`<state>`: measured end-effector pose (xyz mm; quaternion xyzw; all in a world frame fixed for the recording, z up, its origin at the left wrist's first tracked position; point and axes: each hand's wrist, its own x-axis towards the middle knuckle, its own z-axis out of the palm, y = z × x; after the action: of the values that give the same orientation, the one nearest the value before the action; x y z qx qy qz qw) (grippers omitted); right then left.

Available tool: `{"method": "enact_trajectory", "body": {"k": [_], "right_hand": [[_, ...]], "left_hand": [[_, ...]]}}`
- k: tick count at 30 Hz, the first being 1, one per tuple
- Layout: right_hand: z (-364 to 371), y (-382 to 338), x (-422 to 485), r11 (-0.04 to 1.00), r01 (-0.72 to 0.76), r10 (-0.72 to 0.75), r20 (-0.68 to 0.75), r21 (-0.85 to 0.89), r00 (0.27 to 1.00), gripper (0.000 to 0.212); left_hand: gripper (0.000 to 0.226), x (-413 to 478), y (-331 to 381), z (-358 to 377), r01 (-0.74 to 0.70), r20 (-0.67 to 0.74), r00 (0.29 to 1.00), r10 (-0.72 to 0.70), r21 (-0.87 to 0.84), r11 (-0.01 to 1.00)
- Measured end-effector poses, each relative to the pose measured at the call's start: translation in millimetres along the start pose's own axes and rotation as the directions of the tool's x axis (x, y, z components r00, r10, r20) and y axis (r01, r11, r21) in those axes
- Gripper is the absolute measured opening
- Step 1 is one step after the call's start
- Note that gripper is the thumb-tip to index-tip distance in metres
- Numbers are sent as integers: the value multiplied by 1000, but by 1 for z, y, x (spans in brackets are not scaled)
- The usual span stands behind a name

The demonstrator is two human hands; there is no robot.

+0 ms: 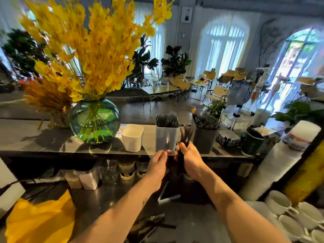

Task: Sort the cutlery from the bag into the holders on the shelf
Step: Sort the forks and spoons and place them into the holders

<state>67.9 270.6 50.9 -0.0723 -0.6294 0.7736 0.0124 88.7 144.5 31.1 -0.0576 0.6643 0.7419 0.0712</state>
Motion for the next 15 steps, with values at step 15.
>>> {"method": "enact_trajectory", "body": {"k": [15], "right_hand": [[32,-114,102,953,293,-300,-93,-78,949,45]], "left_hand": [[20,80,106,-7,-227,-146,955,260,209,951]]}}
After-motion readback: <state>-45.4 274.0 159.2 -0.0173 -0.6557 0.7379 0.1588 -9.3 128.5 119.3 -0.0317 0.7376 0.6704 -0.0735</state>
